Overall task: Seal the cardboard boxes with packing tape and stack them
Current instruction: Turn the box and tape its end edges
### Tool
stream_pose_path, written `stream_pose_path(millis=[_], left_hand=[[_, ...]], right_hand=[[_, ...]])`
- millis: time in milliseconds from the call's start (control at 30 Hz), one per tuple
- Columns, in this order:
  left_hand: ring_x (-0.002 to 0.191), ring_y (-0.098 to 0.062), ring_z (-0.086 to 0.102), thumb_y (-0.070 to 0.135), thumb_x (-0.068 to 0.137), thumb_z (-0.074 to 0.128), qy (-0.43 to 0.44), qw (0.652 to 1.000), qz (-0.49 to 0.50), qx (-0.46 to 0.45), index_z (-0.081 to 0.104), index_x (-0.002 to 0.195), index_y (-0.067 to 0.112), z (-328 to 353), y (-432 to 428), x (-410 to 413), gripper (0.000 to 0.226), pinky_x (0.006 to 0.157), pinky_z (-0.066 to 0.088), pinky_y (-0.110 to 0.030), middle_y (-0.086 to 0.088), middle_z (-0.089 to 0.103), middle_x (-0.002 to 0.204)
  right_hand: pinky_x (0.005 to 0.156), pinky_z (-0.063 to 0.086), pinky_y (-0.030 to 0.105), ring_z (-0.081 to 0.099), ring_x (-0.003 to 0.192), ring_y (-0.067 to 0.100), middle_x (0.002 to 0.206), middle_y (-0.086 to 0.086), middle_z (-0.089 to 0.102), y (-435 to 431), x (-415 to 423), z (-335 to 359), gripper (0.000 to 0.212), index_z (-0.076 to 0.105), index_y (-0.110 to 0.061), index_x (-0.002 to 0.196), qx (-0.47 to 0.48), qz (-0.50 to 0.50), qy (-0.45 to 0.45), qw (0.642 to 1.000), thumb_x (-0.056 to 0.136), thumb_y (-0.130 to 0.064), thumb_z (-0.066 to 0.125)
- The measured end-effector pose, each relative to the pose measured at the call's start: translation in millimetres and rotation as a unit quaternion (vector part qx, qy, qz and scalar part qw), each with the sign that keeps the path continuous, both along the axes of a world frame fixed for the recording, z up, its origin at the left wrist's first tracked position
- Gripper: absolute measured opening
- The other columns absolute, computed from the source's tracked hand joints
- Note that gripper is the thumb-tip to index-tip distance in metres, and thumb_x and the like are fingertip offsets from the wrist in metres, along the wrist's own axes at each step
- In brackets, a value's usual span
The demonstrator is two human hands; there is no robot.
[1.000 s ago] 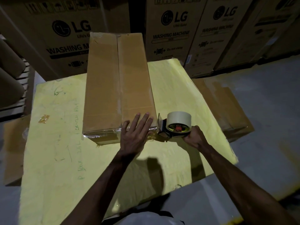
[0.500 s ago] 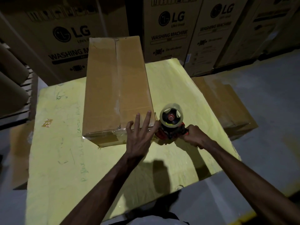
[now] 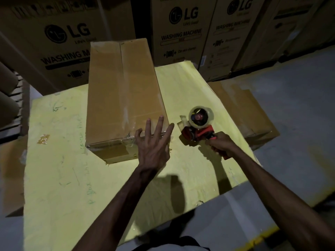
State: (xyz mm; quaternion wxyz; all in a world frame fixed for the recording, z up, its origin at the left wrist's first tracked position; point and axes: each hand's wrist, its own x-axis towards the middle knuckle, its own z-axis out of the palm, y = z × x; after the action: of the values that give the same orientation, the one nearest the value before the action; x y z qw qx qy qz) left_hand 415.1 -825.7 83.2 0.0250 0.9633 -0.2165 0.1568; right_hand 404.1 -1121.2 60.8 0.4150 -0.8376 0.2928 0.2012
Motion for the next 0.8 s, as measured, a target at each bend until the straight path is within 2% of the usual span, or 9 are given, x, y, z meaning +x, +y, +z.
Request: stream_pose_path(millis=[67, 167, 267, 400, 500, 600, 700, 733, 800], left_hand=[[0.154, -0.038, 0.025, 0.040, 0.079, 0.069, 0.020, 1.000, 0.003, -0.011, 0.026, 0.163, 0.034, 4.0, 2.9, -4.0, 0.095, 0.110, 0.025, -0.061, -0.003, 0.020, 0.172], [0.157, -0.032, 0.021, 0.044, 0.082, 0.063, 0.036, 0.999, 0.001, -0.022, 0.023, 0.165, 0.027, 7.4, 11.0, -6.7, 0.094, 0.115, 0.022, -0.061, -0.001, 0.017, 0.173], [0.159, -0.027, 0.018, 0.050, 0.090, 0.061, 0.040, 0.998, 0.008, -0.038, 0.025, 0.164, 0.021, 6.3, 23.2, -8.0, 0.088, 0.122, 0.016, -0.058, -0.002, 0.017, 0.173], [0.160, -0.021, 0.013, 0.055, 0.095, 0.058, 0.048, 0.995, 0.027, -0.081, 0.022, 0.165, 0.019, 3.8, 51.3, -16.7, 0.086, 0.127, 0.010, -0.049, 0.000, 0.018, 0.173], [0.159, -0.022, 0.018, 0.067, 0.096, 0.048, 0.034, 0.995, 0.044, -0.089, 0.027, 0.164, 0.018, 3.8, 77.1, -25.7, 0.086, 0.128, 0.016, -0.047, -0.001, 0.023, 0.171], [0.157, -0.024, 0.026, 0.073, 0.096, 0.043, 0.020, 0.993, 0.066, -0.093, 0.034, 0.161, 0.016, 3.9, 102.4, -35.8, 0.087, 0.126, 0.022, -0.048, -0.002, 0.031, 0.168], [0.158, -0.021, 0.021, 0.071, 0.100, 0.033, 0.032, 0.987, 0.101, -0.124, 0.034, 0.162, 0.018, 5.7, 123.0, -41.6, 0.082, 0.127, 0.019, -0.048, 0.000, 0.029, 0.169], [0.158, -0.020, 0.020, 0.069, 0.102, 0.031, 0.035, 0.985, 0.106, -0.133, 0.034, 0.162, 0.018, 6.5, 127.1, -42.2, 0.078, 0.128, 0.017, -0.048, 0.000, 0.028, 0.170], [0.158, -0.020, 0.019, 0.062, 0.106, 0.026, 0.032, 0.986, 0.092, -0.133, 0.035, 0.161, 0.018, 9.7, 128.7, -41.6, 0.072, 0.128, 0.015, -0.048, 0.000, 0.028, 0.169]], right_hand=[[0.045, 0.045, 0.027, 0.054, 0.044, 0.022, 0.058, 0.009, 0.062, 9.7, -3.1, -6.7, 0.021, 0.067, -0.007, 0.076, 0.092, -0.089, -0.008, 0.992, 0.091, -0.022, 0.069], [0.043, 0.040, 0.026, 0.046, 0.042, 0.020, 0.057, 0.006, 0.051, 31.4, 1.9, -25.8, 0.028, 0.058, -0.011, 0.070, 0.286, -0.216, -0.025, 0.933, 0.095, -0.024, 0.062], [0.046, 0.039, 0.028, 0.043, 0.044, 0.019, 0.056, 0.003, 0.047, 54.2, 10.4, -50.4, 0.030, 0.056, -0.012, 0.068, 0.355, -0.278, -0.031, 0.892, 0.094, -0.026, 0.061], [0.047, 0.043, 0.030, 0.048, 0.045, 0.020, 0.057, 0.005, 0.053, 77.9, 8.2, -70.4, 0.019, 0.061, -0.006, 0.079, 0.311, -0.274, -0.054, 0.908, 0.092, -0.019, 0.066], [0.056, 0.049, 0.034, 0.058, 0.051, 0.023, 0.069, 0.012, 0.063, 86.0, 7.6, -75.7, 0.017, 0.067, -0.001, 0.085, 0.268, -0.264, -0.049, 0.925, 0.087, -0.017, 0.073], [0.071, 0.045, 0.035, 0.066, 0.085, 0.031, 0.095, 0.013, 0.070, 97.8, -5.5, -56.9, 0.032, 0.067, -0.007, 0.089, 0.057, -0.273, -0.028, 0.960, 0.082, -0.037, 0.079], [0.079, 0.038, 0.028, 0.062, 0.109, 0.027, 0.124, 0.006, 0.062, 130.6, -31.4, -9.2, 0.041, 0.060, -0.013, 0.120, -0.081, -0.317, -0.207, 0.922, 0.088, -0.033, 0.077], [0.081, 0.036, 0.024, 0.058, 0.111, 0.019, 0.127, 0.001, 0.059, 146.2, -37.6, 10.6, 0.041, 0.058, -0.013, 0.127, -0.105, -0.287, -0.292, 0.906, 0.091, -0.027, 0.074], [0.094, 0.036, 0.015, 0.049, 0.119, 0.006, 0.134, -0.003, 0.056, 181.0, -40.1, 46.4, 0.039, 0.059, -0.013, 0.134, -0.138, -0.145, -0.435, 0.878, 0.097, -0.020, 0.068]])
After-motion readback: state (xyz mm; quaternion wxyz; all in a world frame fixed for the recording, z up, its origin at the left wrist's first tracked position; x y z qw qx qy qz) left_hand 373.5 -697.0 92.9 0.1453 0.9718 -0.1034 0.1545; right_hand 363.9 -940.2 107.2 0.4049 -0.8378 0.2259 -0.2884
